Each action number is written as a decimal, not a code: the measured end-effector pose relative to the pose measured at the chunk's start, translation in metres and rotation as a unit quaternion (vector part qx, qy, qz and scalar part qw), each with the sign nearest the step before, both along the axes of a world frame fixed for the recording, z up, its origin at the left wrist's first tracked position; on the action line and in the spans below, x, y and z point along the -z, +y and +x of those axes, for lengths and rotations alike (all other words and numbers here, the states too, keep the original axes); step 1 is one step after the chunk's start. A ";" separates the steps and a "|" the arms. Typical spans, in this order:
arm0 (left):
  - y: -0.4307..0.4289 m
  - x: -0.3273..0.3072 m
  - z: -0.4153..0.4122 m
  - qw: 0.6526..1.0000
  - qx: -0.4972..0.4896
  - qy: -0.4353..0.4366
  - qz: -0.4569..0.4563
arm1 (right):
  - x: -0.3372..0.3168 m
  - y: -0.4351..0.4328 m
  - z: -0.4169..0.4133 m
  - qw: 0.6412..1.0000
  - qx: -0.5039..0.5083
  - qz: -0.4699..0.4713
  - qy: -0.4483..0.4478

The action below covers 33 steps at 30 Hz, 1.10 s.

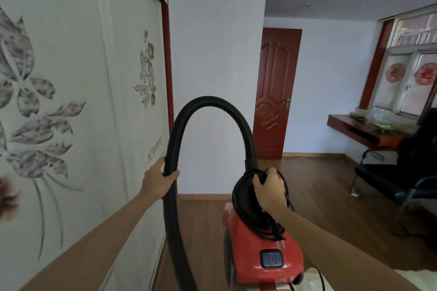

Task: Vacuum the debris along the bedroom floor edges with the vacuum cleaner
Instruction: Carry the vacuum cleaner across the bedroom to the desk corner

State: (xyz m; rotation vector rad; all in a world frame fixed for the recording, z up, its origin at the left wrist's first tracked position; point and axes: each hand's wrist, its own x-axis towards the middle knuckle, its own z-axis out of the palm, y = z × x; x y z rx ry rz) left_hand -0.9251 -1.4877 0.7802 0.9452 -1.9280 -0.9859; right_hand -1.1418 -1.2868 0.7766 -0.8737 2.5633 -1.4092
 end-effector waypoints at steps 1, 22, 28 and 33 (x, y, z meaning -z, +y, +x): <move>-0.015 0.001 -0.009 1.000 0.005 -0.002 0.002 | -0.001 -0.012 -0.008 1.000 0.003 0.001 0.003; -0.220 0.021 -0.208 0.997 0.058 -0.023 0.039 | 0.015 -0.210 -0.214 0.998 0.051 0.018 0.013; -0.289 0.021 -0.291 0.998 0.052 -0.027 0.033 | 0.017 -0.285 -0.293 0.999 0.042 0.010 0.021; -0.335 0.012 -0.350 0.999 0.043 -0.019 -0.003 | 0.010 -0.340 -0.355 0.999 0.028 0.009 0.037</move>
